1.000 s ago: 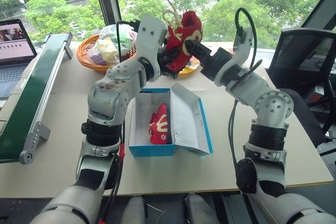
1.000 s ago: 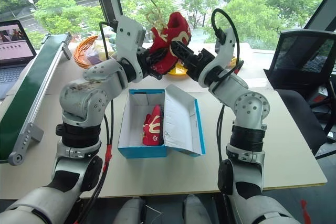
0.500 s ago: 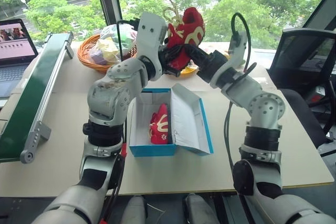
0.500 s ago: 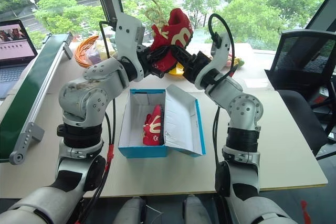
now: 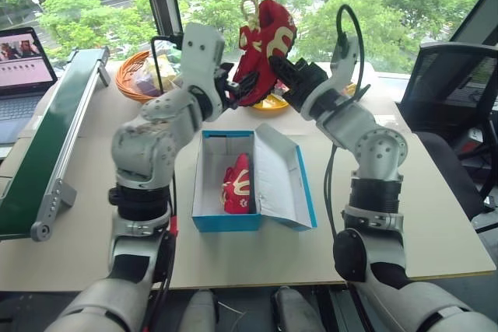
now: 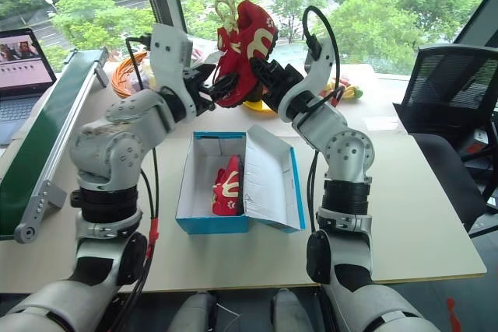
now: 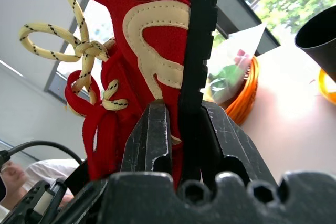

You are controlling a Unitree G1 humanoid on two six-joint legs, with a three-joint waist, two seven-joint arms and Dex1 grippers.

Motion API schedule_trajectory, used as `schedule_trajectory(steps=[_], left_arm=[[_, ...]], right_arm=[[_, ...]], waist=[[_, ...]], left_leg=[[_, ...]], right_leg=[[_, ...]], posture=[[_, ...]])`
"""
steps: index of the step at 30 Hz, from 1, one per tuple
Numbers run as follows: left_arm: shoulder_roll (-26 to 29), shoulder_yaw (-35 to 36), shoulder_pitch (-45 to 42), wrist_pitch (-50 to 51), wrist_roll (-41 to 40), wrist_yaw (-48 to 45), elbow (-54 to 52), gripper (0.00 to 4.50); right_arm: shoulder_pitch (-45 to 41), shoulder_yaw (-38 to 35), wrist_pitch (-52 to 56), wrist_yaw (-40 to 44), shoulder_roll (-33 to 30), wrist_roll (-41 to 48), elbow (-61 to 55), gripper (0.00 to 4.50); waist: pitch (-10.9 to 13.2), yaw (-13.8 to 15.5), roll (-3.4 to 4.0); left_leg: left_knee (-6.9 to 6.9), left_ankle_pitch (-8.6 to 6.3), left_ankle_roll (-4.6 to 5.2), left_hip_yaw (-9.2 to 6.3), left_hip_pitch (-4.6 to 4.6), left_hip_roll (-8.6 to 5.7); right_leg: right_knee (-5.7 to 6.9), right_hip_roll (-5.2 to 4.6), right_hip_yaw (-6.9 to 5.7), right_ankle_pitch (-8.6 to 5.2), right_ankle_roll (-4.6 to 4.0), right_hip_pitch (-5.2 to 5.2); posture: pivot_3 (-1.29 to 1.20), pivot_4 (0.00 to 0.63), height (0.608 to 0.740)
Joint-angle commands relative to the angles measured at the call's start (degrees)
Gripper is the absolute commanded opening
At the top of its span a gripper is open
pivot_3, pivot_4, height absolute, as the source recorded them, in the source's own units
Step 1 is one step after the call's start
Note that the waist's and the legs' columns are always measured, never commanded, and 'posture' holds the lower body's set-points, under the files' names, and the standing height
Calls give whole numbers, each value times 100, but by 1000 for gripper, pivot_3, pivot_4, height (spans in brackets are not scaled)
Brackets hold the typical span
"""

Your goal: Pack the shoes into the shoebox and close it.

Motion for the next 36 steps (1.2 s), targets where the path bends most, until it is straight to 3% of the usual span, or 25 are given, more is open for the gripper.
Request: schedule_trajectory(steps=[1, 4, 11, 28, 36], left_arm=[[1415, -428, 647, -588, 352, -1299, 46, 4455], [1961, -413, 978, -821, 349, -1706, 75, 4455], [2562, -97, 1869, -992, 221, -2280, -280, 4455], [2407, 564, 2874, -49, -178, -1750, -1556, 4455], [2713, 1011, 3761, -314, -489, -2293, -1994, 4455]], right_arm=[[-340, 614, 1271, -40, -372, 73, -366, 314], [-361, 808, 1983, -175, -427, 187, -495, 314], [-278, 499, 3336, -659, 115, 422, -320, 314], [381, 622, 3530, -425, 689, -746, 193, 314], [324, 498, 3759, -321, 997, -1115, 301, 314]], waist=[[-2, -66, 7], [0, -62, 9], [1, 15, 11], [1, 12, 10], [1, -48, 10]], left_leg=[[-5, 0, 0, 2, 2, -1], [-12, 0, 1, 4, 9, 1], [-1, 2, 4, -2, -3, 3], [4, 2, 4, -2, 0, 5], [3, 2, 4, -2, 1, 7]], right_leg=[[-1, 0, 2, 0, 0, 1], [6, 1, 4, -2, -3, -2], [-6, 1, -2, -2, -3, 4], [5, 3, -2, -2, -3, 2], [7, 5, -2, -2, -3, 1]], posture=[[0, 150, 734], [0, 150, 734], [0, 150, 734], [0, 150, 734], [0, 150, 734]])
